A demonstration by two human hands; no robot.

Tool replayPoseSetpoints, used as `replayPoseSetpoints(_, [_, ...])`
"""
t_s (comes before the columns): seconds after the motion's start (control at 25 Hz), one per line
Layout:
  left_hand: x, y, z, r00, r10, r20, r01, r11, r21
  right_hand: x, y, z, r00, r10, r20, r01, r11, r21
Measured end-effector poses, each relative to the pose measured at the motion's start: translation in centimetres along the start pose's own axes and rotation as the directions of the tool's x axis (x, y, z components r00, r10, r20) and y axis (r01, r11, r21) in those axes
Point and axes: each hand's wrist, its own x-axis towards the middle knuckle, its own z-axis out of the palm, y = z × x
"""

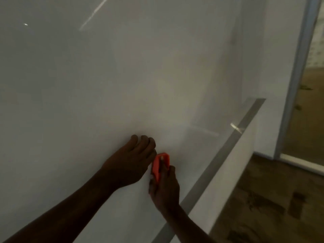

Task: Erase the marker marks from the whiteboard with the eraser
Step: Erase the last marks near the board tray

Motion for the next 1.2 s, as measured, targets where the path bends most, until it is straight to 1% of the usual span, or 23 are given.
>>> replayPoseSetpoints(0.04, [-0.1,0.6,0.4,0.999,0.031,0.023,-0.031,0.999,0.023,-0.3,2.1,0.3,0.993,0.113,-0.036,-0.113,0.994,-0.005])
replayPoseSetpoints(0.08, [0.0,0.9,0.8,0.998,0.048,0.030,-0.049,0.998,0.041,-0.5,4.2,0.6,0.967,0.245,-0.064,-0.245,0.970,0.008])
replayPoseSetpoints(0.12, [0.0,1.0,1.0,0.998,0.058,0.036,-0.060,0.997,0.054,-1.0,6.0,1.0,0.926,0.369,-0.078,-0.368,0.929,0.026])
replayPoseSetpoints(0.2, [0.2,0.8,0.7,0.996,0.069,0.059,-0.075,0.993,0.095,-2.0,8.5,1.6,0.807,0.589,-0.039,-0.588,0.808,0.033])
replayPoseSetpoints(0.24, [0.2,0.8,0.6,0.995,0.077,0.064,-0.084,0.990,0.114,-2.6,9.4,2.1,0.753,0.658,-0.007,-0.658,0.753,0.019])
replayPoseSetpoints(0.28, [0.2,0.7,0.6,0.994,0.087,0.068,-0.095,0.988,0.126,-3.3,10.1,2.5,0.712,0.701,0.024,-0.702,0.712,0.021])
replayPoseSetpoints(0.36, [0.3,0.8,0.5,0.991,0.107,0.084,-0.119,0.982,0.148,-4.7,11.0,2.9,0.654,0.751,0.093,-0.756,0.654,0.042])
replayPoseSetpoints(0.44, [0.4,0.9,0.5,0.989,0.125,0.078,-0.136,0.978,0.159,-6.2,11.5,3.2,0.590,0.792,0.153,-0.804,0.594,0.025])
replayPoseSetpoints(0.52, [0.4,1.0,0.5,0.989,0.130,0.065,-0.138,0.979,0.152,-7.0,11.6,3.2,0.542,0.820,0.185,-0.834,0.552,-0.003])
replayPoseSetpoints(0.64, [0.3,1.1,0.8,0.990,0.134,0.043,-0.139,0.979,0.151,-7.2,11.5,3.1,0.536,0.816,0.216,-0.832,0.554,-0.026])
replayPoseSetpoints(0.76, [0.4,1.2,1.0,0.991,0.132,0.025,-0.134,0.979,0.151,-6.7,11.5,2.9,0.505,0.818,0.275,-0.843,0.535,-0.043])
replayPoseSetpoints(0.84, [0.5,1.3,1.0,0.991,0.134,0.023,-0.136,0.981,0.141,-6.6,11.5,2.7,0.489,0.816,0.309,-0.837,0.539,-0.096])
replayPoseSetpoints(1.0, [0.5,1.3,0.7,0.993,0.117,0.031,-0.120,0.985,0.121,-6.9,11.6,1.8,0.515,0.797,0.316,-0.761,0.594,-0.260])
replayPoseSetpoints(1.12, [0.4,1.5,0.7,0.993,0.110,0.039,-0.114,0.985,0.130,-7.1,11.6,1.1,0.558,0.751,0.353,-0.687,0.656,-0.312])
replayPoseSetpoints(1.2, [0.4,1.5,0.8,0.993,0.108,0.038,-0.112,0.986,0.120,-7.1,11.4,0.7,0.569,0.725,0.389,-0.634,0.688,-0.354])
